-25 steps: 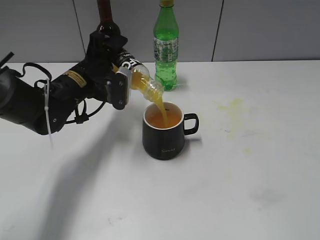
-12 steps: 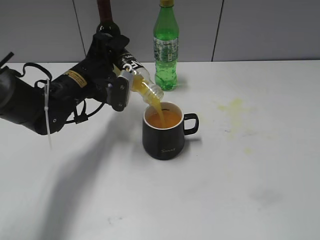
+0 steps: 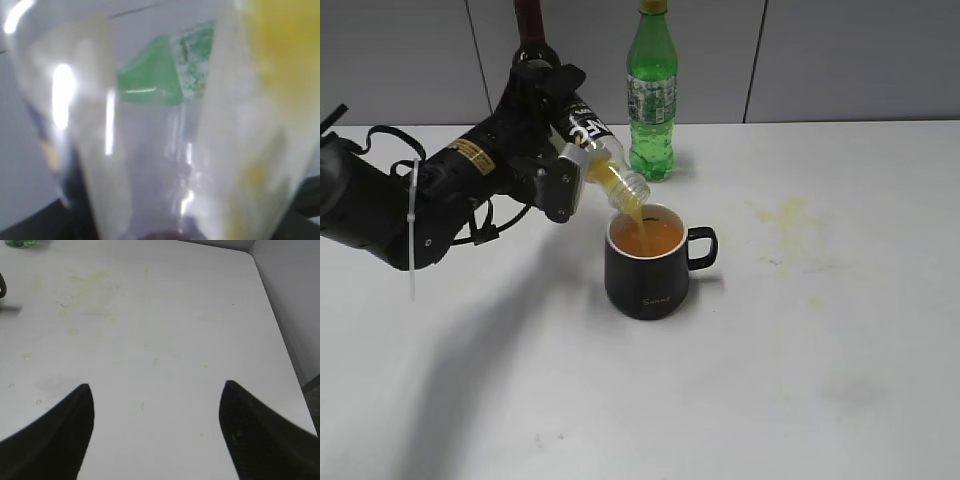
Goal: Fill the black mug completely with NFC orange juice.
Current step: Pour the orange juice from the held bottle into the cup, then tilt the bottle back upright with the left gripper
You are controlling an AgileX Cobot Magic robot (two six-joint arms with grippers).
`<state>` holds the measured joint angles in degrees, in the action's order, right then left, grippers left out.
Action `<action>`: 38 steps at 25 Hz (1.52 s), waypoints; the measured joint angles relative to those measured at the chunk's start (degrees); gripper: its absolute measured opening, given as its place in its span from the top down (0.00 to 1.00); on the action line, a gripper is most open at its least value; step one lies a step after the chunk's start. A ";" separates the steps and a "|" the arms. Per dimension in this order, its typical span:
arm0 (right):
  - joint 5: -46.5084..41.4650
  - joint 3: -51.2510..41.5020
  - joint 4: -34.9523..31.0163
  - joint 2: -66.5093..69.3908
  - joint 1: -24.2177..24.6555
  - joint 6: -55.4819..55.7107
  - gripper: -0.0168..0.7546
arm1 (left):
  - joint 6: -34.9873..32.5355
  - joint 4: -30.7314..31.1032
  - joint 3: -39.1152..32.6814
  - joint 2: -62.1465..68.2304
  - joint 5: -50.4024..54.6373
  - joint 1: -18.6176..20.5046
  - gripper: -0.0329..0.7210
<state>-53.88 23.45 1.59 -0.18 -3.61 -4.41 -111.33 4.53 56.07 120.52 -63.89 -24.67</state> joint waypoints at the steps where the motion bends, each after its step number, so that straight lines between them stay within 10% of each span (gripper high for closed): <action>1: 0.00 0.00 0.00 0.00 0.00 0.00 0.21 | -0.53 0.32 0.00 0.00 -0.22 0.00 0.33; 38: 0.00 0.00 0.00 0.00 0.00 0.00 0.21 | -6.19 2.54 0.37 0.00 -4.54 0.00 0.33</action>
<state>-53.88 23.45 1.59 -0.18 -3.61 -4.41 -117.52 7.07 56.44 120.52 -68.44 -24.67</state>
